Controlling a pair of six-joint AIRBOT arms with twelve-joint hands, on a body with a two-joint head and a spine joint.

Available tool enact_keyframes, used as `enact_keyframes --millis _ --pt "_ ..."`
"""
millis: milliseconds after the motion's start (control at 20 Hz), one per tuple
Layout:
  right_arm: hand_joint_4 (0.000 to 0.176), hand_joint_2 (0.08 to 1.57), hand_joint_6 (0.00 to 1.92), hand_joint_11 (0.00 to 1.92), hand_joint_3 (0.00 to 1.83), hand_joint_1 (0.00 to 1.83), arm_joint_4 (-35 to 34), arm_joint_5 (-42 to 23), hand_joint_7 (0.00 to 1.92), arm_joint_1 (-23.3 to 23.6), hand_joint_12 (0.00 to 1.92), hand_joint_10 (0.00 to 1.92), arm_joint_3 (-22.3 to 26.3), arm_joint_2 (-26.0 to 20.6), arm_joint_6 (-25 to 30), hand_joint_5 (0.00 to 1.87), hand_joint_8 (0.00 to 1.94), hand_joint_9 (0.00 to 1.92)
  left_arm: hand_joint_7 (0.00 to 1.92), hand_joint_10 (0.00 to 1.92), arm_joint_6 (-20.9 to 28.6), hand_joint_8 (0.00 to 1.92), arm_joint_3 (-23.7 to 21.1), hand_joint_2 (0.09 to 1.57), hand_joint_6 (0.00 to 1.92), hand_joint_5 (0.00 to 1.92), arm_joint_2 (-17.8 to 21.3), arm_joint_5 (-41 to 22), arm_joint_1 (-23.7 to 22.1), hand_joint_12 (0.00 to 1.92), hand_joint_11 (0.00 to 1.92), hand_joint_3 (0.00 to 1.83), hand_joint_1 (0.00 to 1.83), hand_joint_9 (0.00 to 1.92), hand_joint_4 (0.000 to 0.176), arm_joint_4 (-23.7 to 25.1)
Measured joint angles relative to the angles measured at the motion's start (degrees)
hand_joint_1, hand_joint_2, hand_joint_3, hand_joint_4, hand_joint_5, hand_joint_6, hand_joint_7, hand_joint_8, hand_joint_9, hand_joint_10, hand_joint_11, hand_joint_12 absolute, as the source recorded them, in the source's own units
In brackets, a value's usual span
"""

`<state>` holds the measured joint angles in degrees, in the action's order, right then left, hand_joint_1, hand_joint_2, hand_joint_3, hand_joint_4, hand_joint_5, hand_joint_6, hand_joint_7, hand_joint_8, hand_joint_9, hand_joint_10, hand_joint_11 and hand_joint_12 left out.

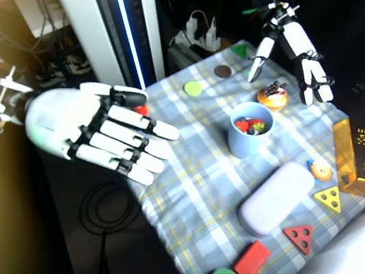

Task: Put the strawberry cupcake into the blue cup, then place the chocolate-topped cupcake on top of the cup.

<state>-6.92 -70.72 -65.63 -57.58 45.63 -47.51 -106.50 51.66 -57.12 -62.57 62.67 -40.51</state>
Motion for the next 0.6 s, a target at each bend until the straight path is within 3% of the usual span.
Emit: enact_keyframes --millis 100,150,250,300,400,450,600 --pt "0.071 1.02 0.00 0.00 0.00 0.19 0.07 0.20 0.23 -0.04 0.54 0.00 0.00 0.22 0.00 0.15 0.00 0.22 0.09 0.00 0.04 0.00 0.37 0.77 0.02 0.57 -0.76 0.22 0.37 0.00 0.00 0.00 0.67 0.00 0.148 -0.07" --pt "0.083 1.02 0.00 0.00 0.00 0.17 0.20 0.20 0.22 -0.04 0.51 0.00 0.00 0.22 0.02 0.13 0.00 0.21 0.12 0.00 0.00 0.00 0.37 0.76 0.01 0.64 -1.01 0.57 0.46 0.00 0.00 0.00 0.72 0.02 0.137 -0.33" --pt "0.069 1.03 0.00 0.00 0.00 0.18 -0.02 0.24 0.24 -0.04 0.55 0.00 0.00 0.22 0.02 0.14 0.00 0.22 0.15 0.00 0.04 0.00 0.61 0.77 0.01 0.72 -1.38 0.63 0.46 0.00 0.00 0.00 0.71 0.04 0.129 -0.50" --pt "0.071 1.03 0.00 0.00 0.00 0.16 0.07 0.24 0.23 -0.04 0.51 0.00 0.00 0.22 0.02 0.13 0.00 0.21 0.16 0.00 0.04 0.00 0.59 0.78 0.02 0.76 -1.38 0.31 0.46 0.00 0.00 0.00 0.74 0.05 0.144 -0.44" --pt "0.065 1.03 0.00 0.00 0.00 0.15 0.07 0.26 0.24 -0.04 0.51 0.00 0.00 0.22 0.02 0.12 0.00 0.22 0.16 0.00 0.04 0.00 0.59 0.79 0.02 0.78 -1.38 -0.04 0.46 0.00 0.00 0.00 0.75 0.04 0.138 -0.48" --pt "0.054 1.02 0.00 0.00 0.00 0.16 0.04 0.26 0.25 -0.04 0.53 0.00 0.00 0.22 0.02 0.13 0.00 0.23 0.19 0.00 0.07 0.00 0.59 0.81 0.01 0.84 -1.38 -0.07 0.39 0.00 0.00 0.00 0.78 0.05 0.170 -0.48" --pt "0.068 1.02 0.00 0.00 0.00 0.16 0.07 0.20 0.23 -0.28 0.51 0.00 0.00 0.22 0.02 0.13 0.00 0.22 0.20 0.00 0.07 0.00 0.59 0.88 0.01 0.90 -1.36 -0.31 0.39 0.00 0.00 0.01 0.81 0.06 0.176 -0.42"
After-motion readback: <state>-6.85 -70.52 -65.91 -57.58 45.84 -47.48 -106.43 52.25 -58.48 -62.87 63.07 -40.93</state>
